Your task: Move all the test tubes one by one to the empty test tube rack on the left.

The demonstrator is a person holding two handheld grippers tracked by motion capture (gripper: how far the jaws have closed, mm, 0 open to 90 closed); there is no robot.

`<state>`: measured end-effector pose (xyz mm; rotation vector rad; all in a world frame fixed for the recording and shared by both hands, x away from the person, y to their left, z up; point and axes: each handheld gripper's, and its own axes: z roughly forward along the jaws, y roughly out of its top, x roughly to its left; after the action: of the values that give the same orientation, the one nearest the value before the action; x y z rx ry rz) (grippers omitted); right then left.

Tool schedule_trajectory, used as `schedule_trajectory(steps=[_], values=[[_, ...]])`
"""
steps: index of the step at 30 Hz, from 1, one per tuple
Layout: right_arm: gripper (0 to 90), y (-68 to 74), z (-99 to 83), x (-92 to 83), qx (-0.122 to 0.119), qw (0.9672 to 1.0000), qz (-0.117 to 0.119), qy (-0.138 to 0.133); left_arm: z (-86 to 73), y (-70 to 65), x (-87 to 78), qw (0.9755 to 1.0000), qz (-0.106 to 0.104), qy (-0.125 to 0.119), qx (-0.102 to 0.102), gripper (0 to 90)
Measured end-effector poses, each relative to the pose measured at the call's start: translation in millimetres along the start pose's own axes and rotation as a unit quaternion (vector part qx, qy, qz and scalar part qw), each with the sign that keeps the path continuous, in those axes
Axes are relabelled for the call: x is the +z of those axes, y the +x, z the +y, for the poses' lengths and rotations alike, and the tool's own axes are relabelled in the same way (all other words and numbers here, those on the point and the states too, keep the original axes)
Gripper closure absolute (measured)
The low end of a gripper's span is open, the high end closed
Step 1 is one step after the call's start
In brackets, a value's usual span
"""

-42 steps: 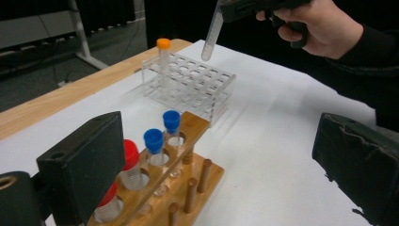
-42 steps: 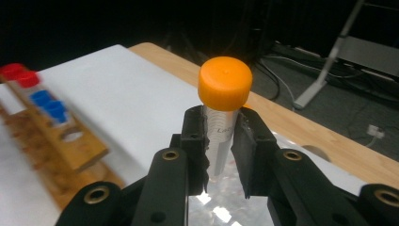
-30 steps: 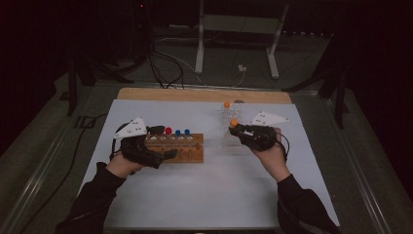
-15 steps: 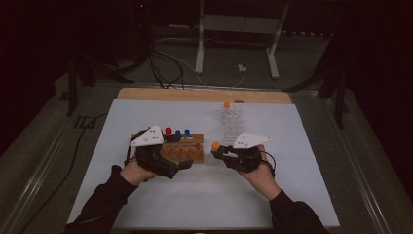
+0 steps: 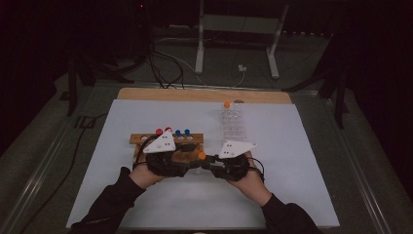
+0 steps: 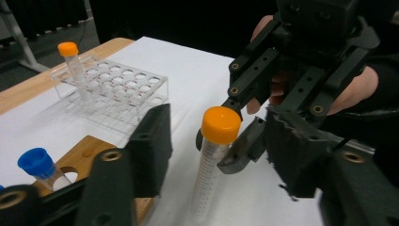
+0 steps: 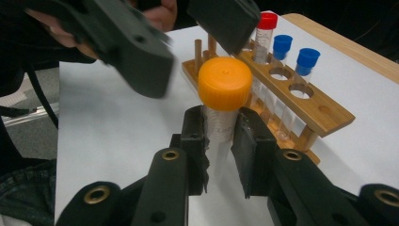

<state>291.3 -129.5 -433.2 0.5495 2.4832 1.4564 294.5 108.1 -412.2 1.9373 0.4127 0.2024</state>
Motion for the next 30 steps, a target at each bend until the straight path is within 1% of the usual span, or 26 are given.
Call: schedule_trajectory(steps=[1, 2, 4, 7, 9, 13, 15, 16, 17, 19, 22, 24, 26, 30], values=[[75.4, 0.2, 0.3, 0.0, 0.0, 1.0, 0.001, 0.0, -0.2, -0.1, 0.8, 1.0, 0.0, 0.001, 0.004, 51.6], [75.3, 0.7, 0.6, 0.3, -0.002, 1.0, 0.002, 0.0, -0.4, -0.2, 1.8, 1.0, -0.001, 0.002, 0.005, 53.8], [75.3, 1.4, 1.3, 0.8, -0.002, 1.0, 0.004, -0.001, -0.7, -0.8, 3.5, 0.9999, 0.002, 0.005, 0.013, 57.8], [75.3, 2.5, 2.7, 1.8, -0.002, 1.0, 0.004, 0.0, -0.9, -0.8, 5.6, 0.9998, -0.004, 0.006, 0.016, 62.8], [75.3, 3.0, 3.0, 2.9, -0.004, 1.0, 0.006, 0.001, -0.8, -0.5, 5.8, 0.9997, -0.009, 0.009, 0.02, 68.9], [75.2, 3.4, 2.8, 4.8, -0.001, 1.0, 0.005, 0.001, -1.4, -0.5, 4.7, 0.9995, 0.0, 0.011, 0.029, 71.5], [74.1, 2.9, 3.0, 4.9, 0.0, 1.0, 0.003, -0.002, -0.4, 1.5, 2.4, 0.9997, 0.001, 0.009, 0.023, 71.7], [71.1, 2.5, 3.2, 4.9, 0.004, 1.0, 0.004, -0.003, 0.4, 2.5, 0.4, 0.9997, 0.002, 0.008, 0.022, 71.8], [67.1, 1.9, 3.3, 4.5, 0.006, 1.0, 0.004, -0.005, 1.4, 3.7, -2.4, 0.9996, 0.01, 0.008, 0.024, 71.8], [59.5, 0.5, 3.1, 3.0, 0.008, 0.9999, -0.004, -0.007, 3.5, 6.8, -9.2, 0.9996, 0.017, 0.004, 0.024, 71.9], [52.2, -3.0, 1.9, -1.6, 0.016, 0.9997, -0.01, -0.016, 7.1, 12.6, -21.4, 0.999, 0.039, -0.004, 0.023, 71.9], [48.3, -5.3, 1.4, -4.5, 0.019, 0.9994, -0.018, -0.023, 9.3, 17.7, -30.7, 0.9984, 0.053, -0.013, 0.018, 71.9], [40.2, -6.5, 1.8, -7.4, 0.022, 0.999, -0.024, -0.029, 11.0, 22.2, -40.0, 0.997, 0.073, -0.017, 0.017, 71.9], [24.0, -8.1, 3.9, -11.4, 0.03, 0.9982, -0.033, -0.039, 12.7, 31.6, -58.1, 0.9943, 0.103, -0.025, 0.01, 71.9]])
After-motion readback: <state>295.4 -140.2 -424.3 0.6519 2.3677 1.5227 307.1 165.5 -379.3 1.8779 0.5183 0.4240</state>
